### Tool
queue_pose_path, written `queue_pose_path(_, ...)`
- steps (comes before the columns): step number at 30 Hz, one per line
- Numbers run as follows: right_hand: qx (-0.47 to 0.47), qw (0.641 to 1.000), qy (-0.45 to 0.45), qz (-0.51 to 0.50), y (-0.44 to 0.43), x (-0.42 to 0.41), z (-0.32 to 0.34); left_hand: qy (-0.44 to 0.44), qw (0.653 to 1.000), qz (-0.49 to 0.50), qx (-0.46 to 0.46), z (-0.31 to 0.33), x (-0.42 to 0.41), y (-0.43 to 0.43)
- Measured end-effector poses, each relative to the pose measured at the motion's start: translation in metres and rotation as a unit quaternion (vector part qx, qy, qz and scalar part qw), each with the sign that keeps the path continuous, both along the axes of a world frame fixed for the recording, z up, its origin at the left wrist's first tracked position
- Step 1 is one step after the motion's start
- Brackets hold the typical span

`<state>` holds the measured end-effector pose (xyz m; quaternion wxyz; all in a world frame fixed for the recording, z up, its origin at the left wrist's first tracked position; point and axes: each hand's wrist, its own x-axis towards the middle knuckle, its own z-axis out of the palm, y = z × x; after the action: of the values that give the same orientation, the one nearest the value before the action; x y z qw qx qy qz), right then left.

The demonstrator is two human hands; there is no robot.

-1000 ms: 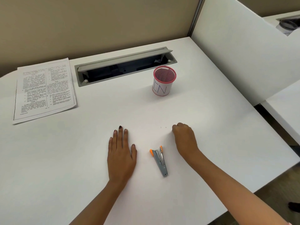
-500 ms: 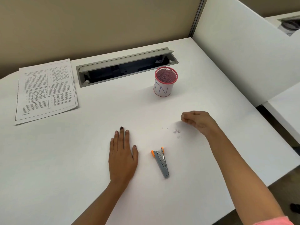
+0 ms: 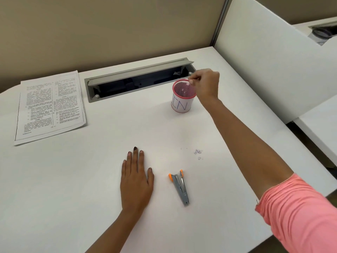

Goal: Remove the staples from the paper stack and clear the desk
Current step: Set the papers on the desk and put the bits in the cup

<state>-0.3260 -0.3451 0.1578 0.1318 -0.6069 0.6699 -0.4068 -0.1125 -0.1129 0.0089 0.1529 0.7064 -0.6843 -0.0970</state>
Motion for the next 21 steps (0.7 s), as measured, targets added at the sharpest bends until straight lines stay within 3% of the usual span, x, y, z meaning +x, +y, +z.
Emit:
queue_pose_path(3,-0.019,0.992,0.118,0.035,-0.008,0.003,0.002,0.002,1.000,0.002,-0.002,0.000,0.000,0.000)
queue_pose_path(6,-0.048,0.986,0.153,0.035,-0.012,0.004,0.000,0.001,1.000,0.002,-0.003,0.000,0.000,0.000)
queue_pose_path(21,-0.059,0.988,0.129,0.059,-0.019,0.004,0.003,-0.003,1.000,0.001,-0.003,-0.001,0.000,0.000)
